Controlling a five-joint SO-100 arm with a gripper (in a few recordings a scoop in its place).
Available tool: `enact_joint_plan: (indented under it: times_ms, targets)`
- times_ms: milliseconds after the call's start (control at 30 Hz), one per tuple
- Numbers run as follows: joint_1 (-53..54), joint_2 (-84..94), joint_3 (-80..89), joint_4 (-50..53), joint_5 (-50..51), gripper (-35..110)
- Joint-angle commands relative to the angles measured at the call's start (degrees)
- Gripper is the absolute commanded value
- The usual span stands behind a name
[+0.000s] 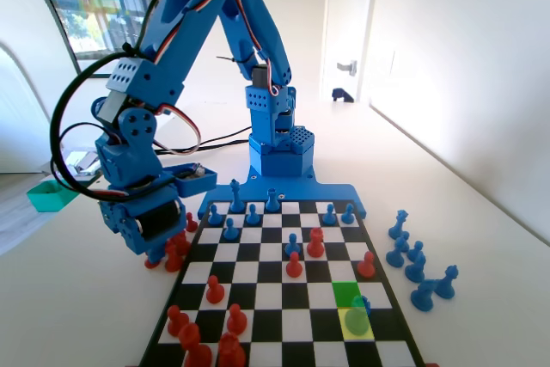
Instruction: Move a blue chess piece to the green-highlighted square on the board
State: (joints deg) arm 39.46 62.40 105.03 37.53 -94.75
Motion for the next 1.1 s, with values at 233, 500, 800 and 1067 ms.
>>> enact_joint_plan:
  times_ms: [233, 500, 800, 1067]
  targets:
    - [0.70, 8.61, -12.74, 16.00, -0.09, 9]
    - [-5.10, 13.54, -20.74, 26.54, 3.52, 8]
    - [-20.83, 20.74, -16.35, 28.48, 10.37, 9]
    - [-36.47, 24.08, -8.79, 26.02, 12.30, 10]
